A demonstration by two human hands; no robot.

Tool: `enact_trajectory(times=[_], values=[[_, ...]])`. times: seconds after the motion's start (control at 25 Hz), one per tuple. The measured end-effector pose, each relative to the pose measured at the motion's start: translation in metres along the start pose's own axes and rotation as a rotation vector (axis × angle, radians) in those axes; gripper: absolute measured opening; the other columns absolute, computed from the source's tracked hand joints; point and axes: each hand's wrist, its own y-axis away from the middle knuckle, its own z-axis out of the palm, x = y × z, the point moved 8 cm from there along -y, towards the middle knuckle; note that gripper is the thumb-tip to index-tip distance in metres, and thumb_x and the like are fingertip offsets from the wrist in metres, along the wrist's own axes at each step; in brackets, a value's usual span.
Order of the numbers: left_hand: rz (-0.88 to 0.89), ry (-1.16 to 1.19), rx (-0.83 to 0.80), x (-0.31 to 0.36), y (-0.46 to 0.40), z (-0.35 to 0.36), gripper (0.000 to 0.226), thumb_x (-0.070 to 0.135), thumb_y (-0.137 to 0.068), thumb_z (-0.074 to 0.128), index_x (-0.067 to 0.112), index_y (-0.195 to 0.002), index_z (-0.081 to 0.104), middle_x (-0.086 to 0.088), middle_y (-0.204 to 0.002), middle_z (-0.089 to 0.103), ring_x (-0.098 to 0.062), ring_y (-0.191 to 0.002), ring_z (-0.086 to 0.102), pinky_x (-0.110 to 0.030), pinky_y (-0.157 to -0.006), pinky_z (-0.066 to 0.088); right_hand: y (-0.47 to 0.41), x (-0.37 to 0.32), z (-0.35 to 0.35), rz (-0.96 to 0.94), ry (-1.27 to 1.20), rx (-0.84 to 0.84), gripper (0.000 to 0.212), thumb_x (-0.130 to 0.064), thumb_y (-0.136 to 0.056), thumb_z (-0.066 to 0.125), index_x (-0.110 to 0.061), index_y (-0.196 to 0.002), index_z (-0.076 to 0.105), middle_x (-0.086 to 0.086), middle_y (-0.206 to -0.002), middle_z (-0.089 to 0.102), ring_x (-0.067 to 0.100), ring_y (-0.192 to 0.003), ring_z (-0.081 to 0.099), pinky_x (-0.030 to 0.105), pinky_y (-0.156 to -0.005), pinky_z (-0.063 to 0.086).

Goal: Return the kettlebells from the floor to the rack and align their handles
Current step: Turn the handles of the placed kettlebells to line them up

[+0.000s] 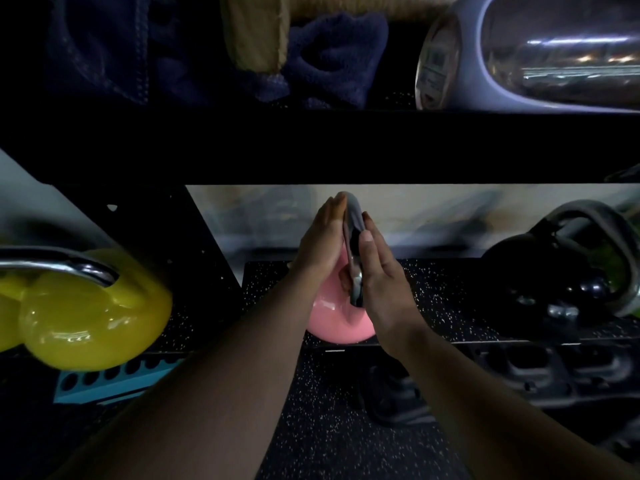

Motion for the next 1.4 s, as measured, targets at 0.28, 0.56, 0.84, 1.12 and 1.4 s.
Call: enact_trajectory(times=[0.28, 0.56, 0.84, 1.12, 1.4], values=[[0.025, 0.051, 0.02, 0.0, -0.004, -0.004, 0.072, 0.075, -0.081, 0.038, 0.033, -0.138, 0.053, -0.001, -0.143, 0.054, -0.018, -0.13, 0.05, -0.045, -0.114, 0.033, 0.0, 0.003, 0.009, -0.026, -0.047, 0.007, 0.048, -0.031, -0.106, 0.034, -0.023, -0.153, 0.03, -0.035, -0.112, 0.048, -0.033, -0.092, 0.05, -0.006, -0.073, 0.038], [0.047, -0.006, 0.017, 0.0, -0.005, -0.004, 0.073, 0.075, -0.083, 0.033, 0.033, -0.141, 0.049, 0.0, -0.146, 0.052, -0.019, -0.133, 0.047, -0.044, -0.115, 0.03, 0.0, 0.005, 0.008, -0.015, -0.015, 0.004, 0.046, -0.029, -0.106, 0.033, -0.025, -0.153, 0.03, -0.027, -0.124, 0.05, -0.029, -0.101, 0.051, -0.004, -0.077, 0.04], [0.049, -0.063, -0.001, 0.006, -0.001, -0.005, 0.066, 0.069, -0.093, 0.028, 0.031, -0.145, 0.044, -0.005, -0.149, 0.049, -0.024, -0.134, 0.046, -0.045, -0.115, 0.031, 0.003, 0.002, 0.007, -0.006, 0.098, 0.019, 0.047, -0.035, -0.106, 0.03, -0.033, -0.152, 0.028, -0.017, -0.145, 0.04, -0.029, -0.106, 0.046, -0.003, -0.086, 0.037], [0.073, -0.275, -0.033, 0.016, 0.024, -0.013, 0.069, 0.071, -0.093, 0.024, 0.026, -0.137, 0.053, -0.004, -0.133, 0.06, -0.019, -0.117, 0.055, -0.035, -0.097, 0.038, 0.005, -0.004, 0.004, -0.009, 0.259, 0.021, 0.049, -0.037, -0.106, 0.028, -0.03, -0.154, 0.024, -0.009, -0.152, 0.037, 0.002, -0.131, 0.037, -0.002, -0.089, 0.034], [0.097, -0.751, -0.12, 0.0, 0.099, -0.079, 0.052, 0.05, -0.09, 0.056, 0.023, -0.135, 0.053, 0.0, -0.137, 0.057, -0.018, -0.118, 0.057, -0.04, -0.098, 0.048, 0.02, -0.058, -0.02, -0.184, 1.016, 0.129, 0.04, -0.037, -0.094, 0.056, -0.018, -0.13, 0.056, 0.017, -0.115, 0.06, 0.036, -0.109, 0.052, 0.047, -0.088, 0.05]])
